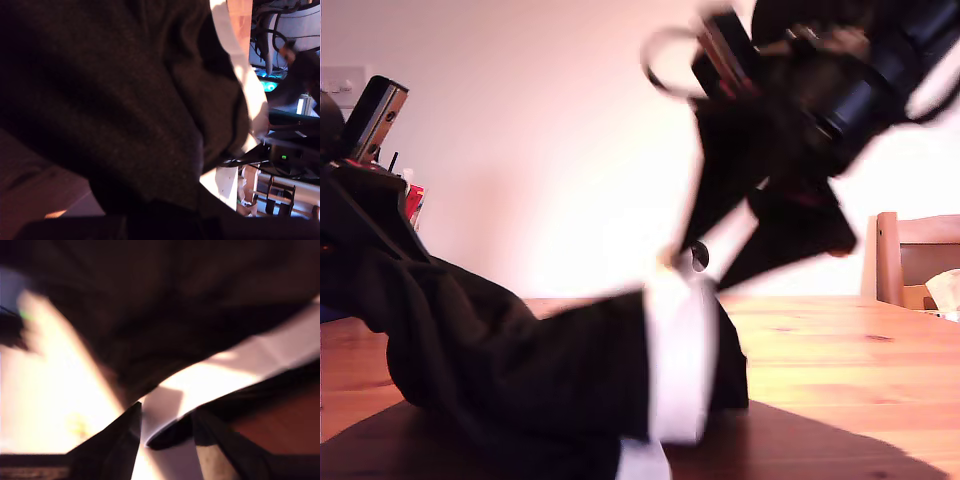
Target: Fold the shorts in front of you. After folding it, place it to the left side.
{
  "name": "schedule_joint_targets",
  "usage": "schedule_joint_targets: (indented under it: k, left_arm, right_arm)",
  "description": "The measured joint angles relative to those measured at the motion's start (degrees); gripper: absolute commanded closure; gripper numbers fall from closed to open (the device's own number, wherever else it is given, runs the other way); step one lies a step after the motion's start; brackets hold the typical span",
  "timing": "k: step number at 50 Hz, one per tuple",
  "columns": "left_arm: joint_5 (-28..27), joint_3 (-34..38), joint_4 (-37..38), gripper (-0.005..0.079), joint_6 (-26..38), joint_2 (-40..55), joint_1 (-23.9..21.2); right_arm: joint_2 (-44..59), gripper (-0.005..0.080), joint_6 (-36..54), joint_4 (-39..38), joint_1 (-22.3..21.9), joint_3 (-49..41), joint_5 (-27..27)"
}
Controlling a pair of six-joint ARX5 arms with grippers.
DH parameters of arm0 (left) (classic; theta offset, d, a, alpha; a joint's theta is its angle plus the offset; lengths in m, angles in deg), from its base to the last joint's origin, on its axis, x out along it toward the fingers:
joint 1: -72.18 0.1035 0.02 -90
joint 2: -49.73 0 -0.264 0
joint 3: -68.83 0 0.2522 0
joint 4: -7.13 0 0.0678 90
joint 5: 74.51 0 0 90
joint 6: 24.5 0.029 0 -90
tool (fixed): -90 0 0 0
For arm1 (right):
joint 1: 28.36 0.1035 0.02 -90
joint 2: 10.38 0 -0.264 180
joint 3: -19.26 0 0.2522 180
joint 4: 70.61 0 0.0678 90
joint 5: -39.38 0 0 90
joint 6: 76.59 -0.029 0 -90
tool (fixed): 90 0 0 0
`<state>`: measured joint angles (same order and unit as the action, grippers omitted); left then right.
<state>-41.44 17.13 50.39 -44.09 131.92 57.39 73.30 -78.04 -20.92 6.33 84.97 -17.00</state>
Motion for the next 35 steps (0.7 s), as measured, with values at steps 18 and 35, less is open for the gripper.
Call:
schedule_joint_targets:
  k: [18, 35]
  left_arm:
    - [-2.2, 0.0, -0.9, 0.0763, -2.1, 0.0, -0.1]
    - [-2.7, 0.0, -8.7, 0.0763, -13.3, 0.0, -0.1]
  right_arm:
    - [0.0, 0.0432, 13.8, 0.8, 3.8, 1.0, -6.1]
    - [-0.4, 0.0308, 24.6, -1.2, 15.7, 8.9, -17.6]
